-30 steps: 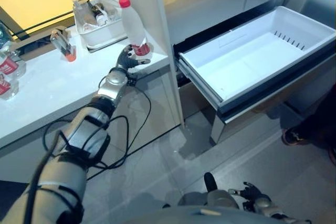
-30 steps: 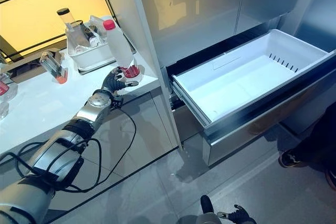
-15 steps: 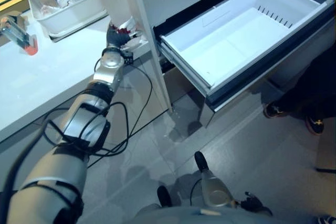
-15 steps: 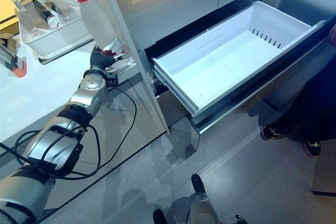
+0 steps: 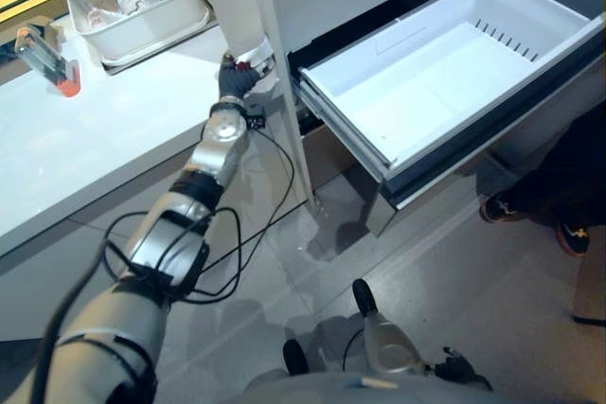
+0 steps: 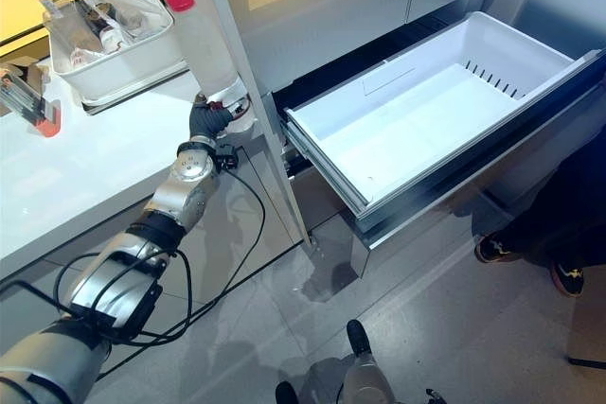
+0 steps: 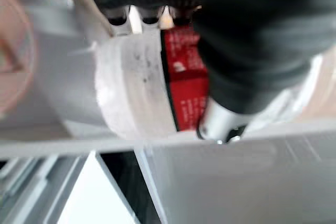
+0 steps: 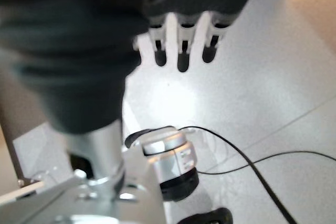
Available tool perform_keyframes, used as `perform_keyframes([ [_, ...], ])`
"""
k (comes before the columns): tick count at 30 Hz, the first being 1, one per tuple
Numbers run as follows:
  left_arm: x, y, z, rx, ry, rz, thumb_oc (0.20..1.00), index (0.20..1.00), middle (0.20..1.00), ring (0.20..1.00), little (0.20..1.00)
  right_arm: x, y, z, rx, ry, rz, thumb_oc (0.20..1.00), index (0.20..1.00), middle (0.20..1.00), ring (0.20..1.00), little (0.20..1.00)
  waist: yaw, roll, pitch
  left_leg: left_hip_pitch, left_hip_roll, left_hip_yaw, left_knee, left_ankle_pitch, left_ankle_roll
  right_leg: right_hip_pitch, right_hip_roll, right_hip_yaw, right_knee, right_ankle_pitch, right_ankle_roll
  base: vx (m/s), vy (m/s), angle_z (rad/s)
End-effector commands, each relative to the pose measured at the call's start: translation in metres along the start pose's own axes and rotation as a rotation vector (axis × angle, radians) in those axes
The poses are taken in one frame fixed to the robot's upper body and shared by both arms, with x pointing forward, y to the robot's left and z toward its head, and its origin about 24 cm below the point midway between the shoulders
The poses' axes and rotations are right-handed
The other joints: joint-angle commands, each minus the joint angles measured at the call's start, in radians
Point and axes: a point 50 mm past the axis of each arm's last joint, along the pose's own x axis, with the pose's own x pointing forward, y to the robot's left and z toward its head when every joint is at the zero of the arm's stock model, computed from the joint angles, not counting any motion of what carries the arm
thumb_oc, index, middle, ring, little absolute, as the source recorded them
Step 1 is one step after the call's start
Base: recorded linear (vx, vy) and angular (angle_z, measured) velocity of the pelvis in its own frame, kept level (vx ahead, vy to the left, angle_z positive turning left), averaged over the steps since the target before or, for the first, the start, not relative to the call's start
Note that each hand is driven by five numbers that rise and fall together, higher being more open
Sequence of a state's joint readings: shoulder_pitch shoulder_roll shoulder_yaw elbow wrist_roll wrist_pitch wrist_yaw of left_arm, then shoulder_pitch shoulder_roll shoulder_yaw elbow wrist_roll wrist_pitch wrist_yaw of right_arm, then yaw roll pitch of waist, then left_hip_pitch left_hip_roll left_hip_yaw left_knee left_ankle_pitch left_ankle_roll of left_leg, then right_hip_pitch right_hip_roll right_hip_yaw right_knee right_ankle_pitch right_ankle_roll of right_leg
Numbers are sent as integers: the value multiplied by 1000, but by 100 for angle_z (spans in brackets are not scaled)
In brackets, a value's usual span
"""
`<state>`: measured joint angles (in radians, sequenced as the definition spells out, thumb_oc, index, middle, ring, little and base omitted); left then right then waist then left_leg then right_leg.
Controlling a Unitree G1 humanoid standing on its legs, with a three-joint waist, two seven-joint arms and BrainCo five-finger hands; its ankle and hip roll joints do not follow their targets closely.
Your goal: Take the drinks into the refrigerator
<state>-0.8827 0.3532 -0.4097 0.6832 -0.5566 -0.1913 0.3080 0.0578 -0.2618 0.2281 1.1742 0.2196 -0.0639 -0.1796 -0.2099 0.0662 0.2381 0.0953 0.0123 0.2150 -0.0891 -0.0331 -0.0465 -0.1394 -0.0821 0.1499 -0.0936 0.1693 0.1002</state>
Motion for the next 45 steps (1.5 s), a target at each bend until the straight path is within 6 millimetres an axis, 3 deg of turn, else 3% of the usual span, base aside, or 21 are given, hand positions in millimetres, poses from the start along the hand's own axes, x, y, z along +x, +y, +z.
perform_keyframes([
  [1, -41, -69, -29, -93, 61, -278, 200, 200, 200, 200, 200, 3, -1, 19, 54, -66, -10, 1000, 1000, 1000, 1000, 1000, -28, 25, 57, -78, 19, -107, 6, 36, -18, 94, 23, -15, 18, -139, 32, -43, -45, 0],
  [4, -69, -35, -35, -73, 29, -309, 200, 200, 200, 200, 200, 6, -8, 26, 106, -51, -36, 1000, 1000, 1000, 1000, 1000, 14, 29, 60, -79, 16, -121, 8, 35, -17, 100, 23, -28, 15, -142, 29, -34, -31, 1],
  [6, -80, -26, -40, -67, 44, -321, 200, 200, 200, 200, 200, 6, -6, 27, 98, -65, -26, 1000, 1000, 1000, 1000, 1000, 19, 25, 57, -79, 17, -122, 8, 34, -17, 101, 24, -28, 15, -143, 28, -16, -10, -15],
  [7, -106, -5, -52, -116, 93, -308, 200, 200, 200, 200, 200, 4, -4, 33, 133, -116, -12, 1000, 1000, 1000, 1000, 1000, 33, 21, 57, -81, 18, -123, 10, 34, -17, 98, 27, -29, 16, -143, 27, -12, -18, -15],
  [9, -133, 11, -61, -104, 136, -320, 200, 200, 200, 200, 200, 2, -5, 27, 174, -118, -15, 1000, 1000, 1000, 1000, 1000, 48, 17, 50, -81, 18, -126, 11, 31, -15, 102, 28, -32, 16, -147, 27, -2, -21, -16],
  [10, -134, 12, -61, -104, 138, -319, 200, 200, 200, 200, 200, 1, -5, 26, 173, -117, -14, 1000, 1000, 1000, 1000, 1000, 47, 17, 48, -81, 18, -125, 11, 31, -15, 102, 28, -32, 16, -148, 27, 23, -9, -9],
  [11, -158, 22, -70, -120, 200, -342, 200, 200, 200, 200, 200, 1, -13, 28, 211, -136, -32, 1000, 1000, 1000, 1000, 1000, 58, 16, 40, -77, 18, -129, 12, 27, -13, 108, 27, -35, 17, -151, 27, 33, 0, -2],
  [12, -167, 26, -69, -108, 211, -365, 200, 200, 200, 200, 200, 1, -16, 29, 223, -149, -39, 1000, 1000, 1000, 1000, 1000, 61, 15, 35, -75, 18, -129, 13, 24, -12, 112, 26, -38, 17, -154, 28, 40, 3, 2],
  [15, -180, 30, -68, -105, 236, -420, 200, 200, 200, 200, 200, -1, -32, 40, 252, -216, -77, 1000, 1000, 1000, 1000, 1000, 65, 15, 18, -66, 18, -132, 12, 18, -9, 119, 22, -41, 17, -157, 32, 43, 18, 14],
  [18, -184, 30, -68, -111, 242, -438, 200, 200, 200, 200, 200, -2, -44, 51, 274, -273, -112, 1000, 1000, 1000, 1000, 1000, 67, 13, 6, -57, 19, -132, 11, 14, -8, 127, 20, -44, 18, -161, 34, 41, 19, 13],
  [21, -178, 27, -63, -120, 204, -424, 200, 200, 200, 200, 200, -16, -72, 90, 333, -474, -195, 1000, 1000, 1000, 1000, 1000, 58, 9, -13, -40, 19, -131, 8, 5, -5, 139, 16, -45, 19, -166, 37, 42, 36, 6],
  [23, -175, 27, -63, -121, 194, -402, 200, 200, 200, 200, 200, -24, -84, 105, 366, -561, -237, 1000, 1000, 1000, 1000, 1000, 55, 5, -25, -35, 19, -130, 8, 1, -4, 143, 16, -43, 20, -167, 37, 38, 22, 0],
  [25, -174, 30, -64, -116, 191, -367, 200, 200, 200, 200, 200, -40, -98, 125, 373, -695, -260, 1000, 1000, 1000, 1000, 1000, 50, 1, -32, -28, 21, -127, 8, -2, -3, 149, 15, -42, 21, -170, 37, 18, 11, 0],
  [31, -175, 44, -70, -57, 209, -300, 200, 200, 200, 200, 200, -87, -126, 154, 287, -963, -273, 1000, 1000, 1000, 1000, 1000, 45, -14, -64, -8, 24, -120, 5, -11, -3, 169, 13, -40, 20, -178, 36, 27, 6, -3],
  [37, -175, 57, -70, -32, 193, -214, 200, 200, 200, 200, 200, -128, -127, 173, 277, -1179, -245, 1000, 1000, 1000, 1000, 1000, 38, -22, -87, 2, 29, -112, 6, -6, -2, 170, 16, -31, 30, -178, 32, 19, 2, -1],
  [43, -176, 68, -70, -13, 177, -131, 200, 200, 200, 200, 200, -185, -119, 196, 239, -1469, -112, 1000, 1000, 1000, 1000, 1000, 30, -27, -112, 16, 34, -101, 6, -12, -3, 179, 19, -20, 39, -188, 28, 11, 3, -2],
  [45, -175, 69, -70, -8, 174, -123, 200, 200, 200, 200, 200, -192, -118, 200, 227, -1509, -97, 1000, 1000, 1000, 1000, 1000, 30, -28, -116, 19, 35, -101, 7, -14, -2, 180, 19, -19, 41, -190, 28, 0, 0, 0],
])
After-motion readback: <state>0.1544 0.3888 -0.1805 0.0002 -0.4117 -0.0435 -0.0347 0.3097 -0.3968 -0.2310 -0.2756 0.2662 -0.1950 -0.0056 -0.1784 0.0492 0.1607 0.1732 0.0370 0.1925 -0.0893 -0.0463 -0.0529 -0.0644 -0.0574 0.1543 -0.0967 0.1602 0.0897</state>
